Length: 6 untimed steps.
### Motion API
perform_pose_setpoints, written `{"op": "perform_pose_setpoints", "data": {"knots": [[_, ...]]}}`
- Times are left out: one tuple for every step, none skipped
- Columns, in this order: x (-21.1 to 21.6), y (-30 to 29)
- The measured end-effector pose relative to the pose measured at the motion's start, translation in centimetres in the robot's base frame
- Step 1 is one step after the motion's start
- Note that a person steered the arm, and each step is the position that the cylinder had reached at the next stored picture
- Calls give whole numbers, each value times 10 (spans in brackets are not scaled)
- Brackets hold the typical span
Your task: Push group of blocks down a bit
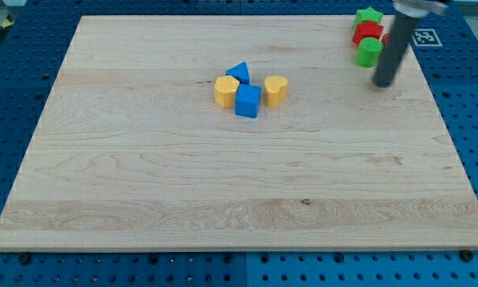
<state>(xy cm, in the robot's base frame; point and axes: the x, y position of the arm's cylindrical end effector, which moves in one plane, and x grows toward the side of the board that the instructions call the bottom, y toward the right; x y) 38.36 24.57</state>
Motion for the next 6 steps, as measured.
{"op": "perform_pose_setpoints", "data": {"knots": [[-16,68],[-37,100],[-86,95],[-153,50],[-191,16],[-191,7]]}}
